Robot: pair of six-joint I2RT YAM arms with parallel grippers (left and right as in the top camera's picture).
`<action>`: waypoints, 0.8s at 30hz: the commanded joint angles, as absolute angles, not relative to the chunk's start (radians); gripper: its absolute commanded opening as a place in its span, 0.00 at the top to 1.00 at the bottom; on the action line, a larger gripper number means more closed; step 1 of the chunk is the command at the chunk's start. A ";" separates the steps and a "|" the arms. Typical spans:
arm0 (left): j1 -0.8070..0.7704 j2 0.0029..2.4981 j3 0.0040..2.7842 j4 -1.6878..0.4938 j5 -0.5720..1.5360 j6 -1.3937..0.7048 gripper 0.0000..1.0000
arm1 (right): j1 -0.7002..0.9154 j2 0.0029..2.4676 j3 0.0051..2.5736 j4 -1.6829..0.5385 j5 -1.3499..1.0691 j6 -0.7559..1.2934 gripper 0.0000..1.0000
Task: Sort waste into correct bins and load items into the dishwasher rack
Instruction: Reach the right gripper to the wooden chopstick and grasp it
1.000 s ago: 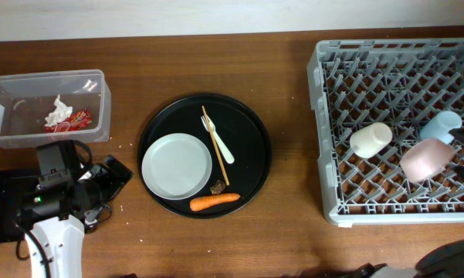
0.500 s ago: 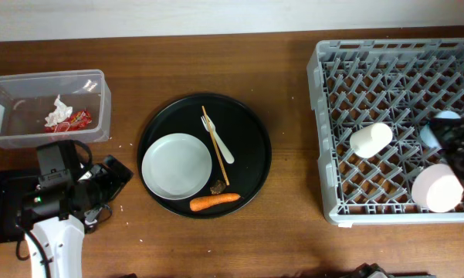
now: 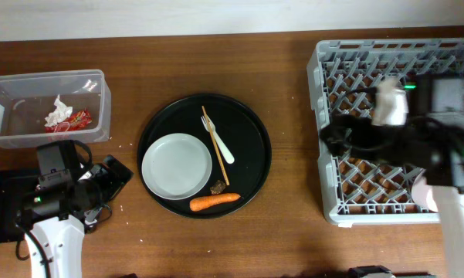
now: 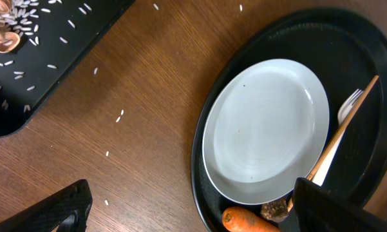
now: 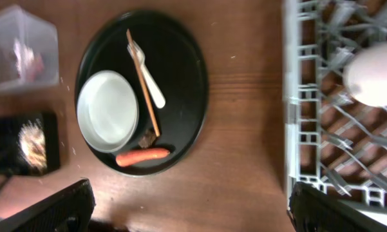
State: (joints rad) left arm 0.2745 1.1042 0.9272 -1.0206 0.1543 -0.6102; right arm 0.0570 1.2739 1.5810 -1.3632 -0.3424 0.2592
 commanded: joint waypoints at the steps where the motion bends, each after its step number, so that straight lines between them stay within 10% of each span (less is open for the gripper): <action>1: 0.279 1.100 0.928 -1.019 0.161 -0.616 0.01 | 0.274 1.379 1.593 -1.296 -0.223 0.324 0.01; 11: 0.279 1.100 0.928 -1.019 0.160 -0.616 0.01 | 0.607 1.848 1.593 -0.944 -0.178 0.373 0.01; 24: 0.279 1.100 0.928 -1.019 0.160 -0.616 0.01 | 0.616 2.076 1.593 -0.776 0.084 0.375 0.00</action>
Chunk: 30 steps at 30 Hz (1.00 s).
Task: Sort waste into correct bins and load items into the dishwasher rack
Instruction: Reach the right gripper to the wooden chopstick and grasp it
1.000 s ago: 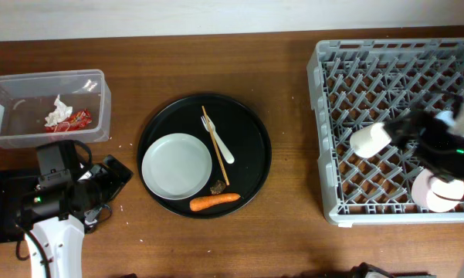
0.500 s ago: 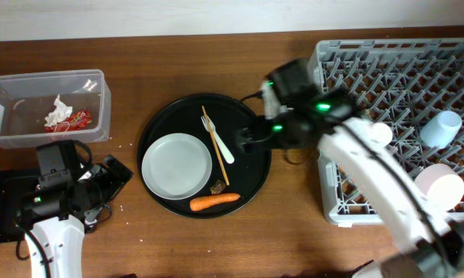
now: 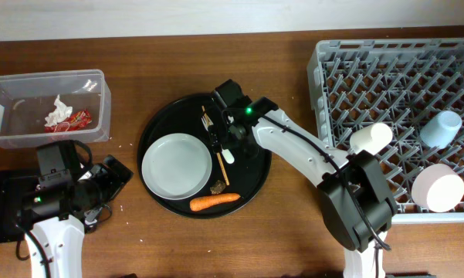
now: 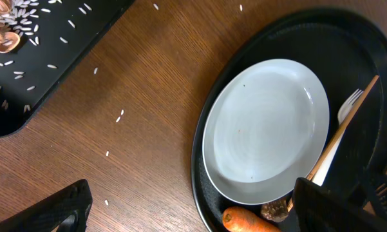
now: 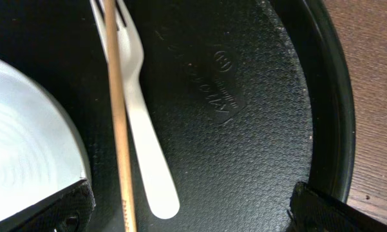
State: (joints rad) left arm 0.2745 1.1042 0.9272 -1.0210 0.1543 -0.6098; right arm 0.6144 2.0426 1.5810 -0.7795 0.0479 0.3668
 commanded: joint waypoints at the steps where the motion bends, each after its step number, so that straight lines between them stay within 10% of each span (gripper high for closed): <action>1: 0.279 1.100 0.928 -1.019 0.160 -0.616 0.01 | 0.616 2.080 1.593 -0.773 0.083 0.376 0.04; 8: 0.279 1.100 0.928 -1.019 0.161 -0.616 0.01 | 0.657 2.085 1.586 -0.743 0.080 0.376 0.30; 30: 0.279 1.100 0.928 -1.019 0.160 -0.616 0.01 | 0.706 2.136 1.543 -0.652 0.068 0.376 0.45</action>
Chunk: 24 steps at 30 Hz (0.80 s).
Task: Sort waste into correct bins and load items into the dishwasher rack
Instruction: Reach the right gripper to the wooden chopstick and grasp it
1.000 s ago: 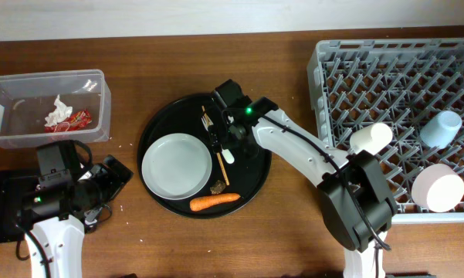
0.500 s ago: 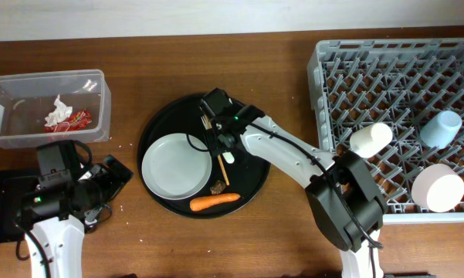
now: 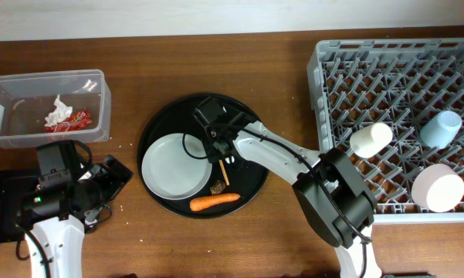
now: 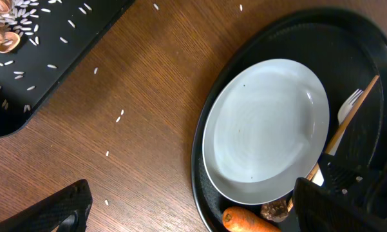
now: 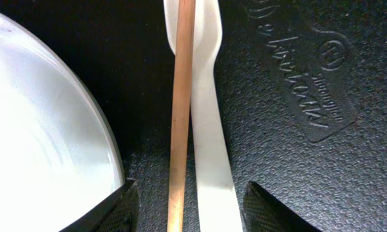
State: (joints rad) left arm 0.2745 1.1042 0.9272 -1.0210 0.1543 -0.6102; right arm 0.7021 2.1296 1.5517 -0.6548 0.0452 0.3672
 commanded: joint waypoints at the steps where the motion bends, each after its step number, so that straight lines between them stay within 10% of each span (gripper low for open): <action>1: 0.279 1.100 0.928 -1.019 0.161 -0.616 0.01 | 0.706 2.136 1.543 -0.653 0.068 0.376 0.45; 24: 0.279 1.100 0.928 -1.019 0.161 -0.616 0.01 | 0.759 2.136 1.543 -0.670 0.066 0.402 0.64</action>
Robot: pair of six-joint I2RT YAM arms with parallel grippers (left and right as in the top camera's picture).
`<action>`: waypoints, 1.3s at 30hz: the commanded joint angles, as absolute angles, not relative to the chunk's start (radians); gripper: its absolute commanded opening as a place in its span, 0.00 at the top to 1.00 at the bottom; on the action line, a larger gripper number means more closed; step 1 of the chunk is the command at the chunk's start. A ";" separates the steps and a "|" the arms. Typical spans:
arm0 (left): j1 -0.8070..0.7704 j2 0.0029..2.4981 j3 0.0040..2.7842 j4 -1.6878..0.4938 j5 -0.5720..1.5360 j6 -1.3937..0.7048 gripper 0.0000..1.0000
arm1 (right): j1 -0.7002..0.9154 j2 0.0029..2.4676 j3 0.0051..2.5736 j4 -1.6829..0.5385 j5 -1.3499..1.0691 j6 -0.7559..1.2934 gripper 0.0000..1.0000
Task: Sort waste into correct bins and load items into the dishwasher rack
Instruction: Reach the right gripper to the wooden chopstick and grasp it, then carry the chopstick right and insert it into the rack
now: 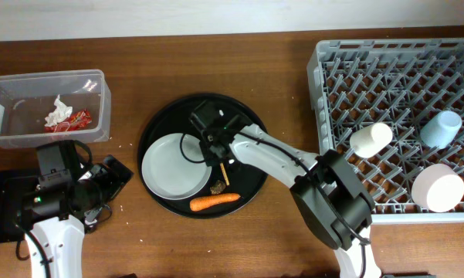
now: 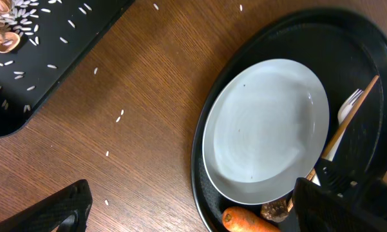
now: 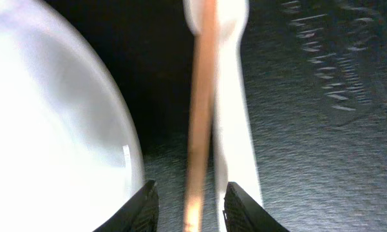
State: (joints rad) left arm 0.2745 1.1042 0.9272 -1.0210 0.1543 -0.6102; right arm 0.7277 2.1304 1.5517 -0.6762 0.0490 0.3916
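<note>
A black round tray [image 1: 251, 123] holds a white plate [image 1: 176, 166], a carrot [image 1: 215, 201], a dark food scrap [image 1: 217, 186], a wooden stick [image 3: 203, 96] and a white fork [image 3: 235, 109]. My right gripper [image 1: 216, 152] is low over the tray, open. In the right wrist view, the right gripper [image 3: 192, 196] has its fingers either side of the stick, with the fork handle against the right-hand one. My left gripper [image 2: 193, 218] hangs open over the bare table left of the tray, holding nothing.
A clear bin [image 1: 100, 85] with wrappers stands at the back left. A black tray [image 1: 0, 205] strewn with rice lies under my left arm. The grey dish rack [image 1: 324, 77] on the right holds a white cup [image 1: 370, 139], a blue cup [image 1: 440, 127] and a white bowl [image 1: 438, 188].
The right gripper's fingers stand closer together around the stick and fork handle, and the view there is blurred. The left arm and everything else on the tray are unchanged.
My right arm was over the dish rack with a white cup. Then the cup lay in the rack and the gripper was over the black tray beside the fork. After that it was low over the stick and fork, and now its fingers have narrowed around them.
</note>
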 commanded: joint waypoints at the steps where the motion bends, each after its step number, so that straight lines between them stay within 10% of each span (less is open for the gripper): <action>1: 0.279 1.100 0.928 -1.019 0.161 -0.616 0.01 | 0.761 2.136 1.542 -0.665 0.068 0.402 0.64; 30: 0.279 1.100 0.928 -1.019 0.160 -0.616 0.01 | 0.759 2.209 1.541 -0.660 0.192 0.428 0.77; 39: 0.279 1.100 0.928 -1.019 0.161 -0.616 0.01 | 0.759 2.207 1.603 -0.718 0.158 0.428 0.96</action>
State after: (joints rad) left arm 0.2745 1.1042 0.9272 -1.0206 0.1543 -0.6102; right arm 0.7555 2.1818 1.5799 -0.6952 0.1619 0.4187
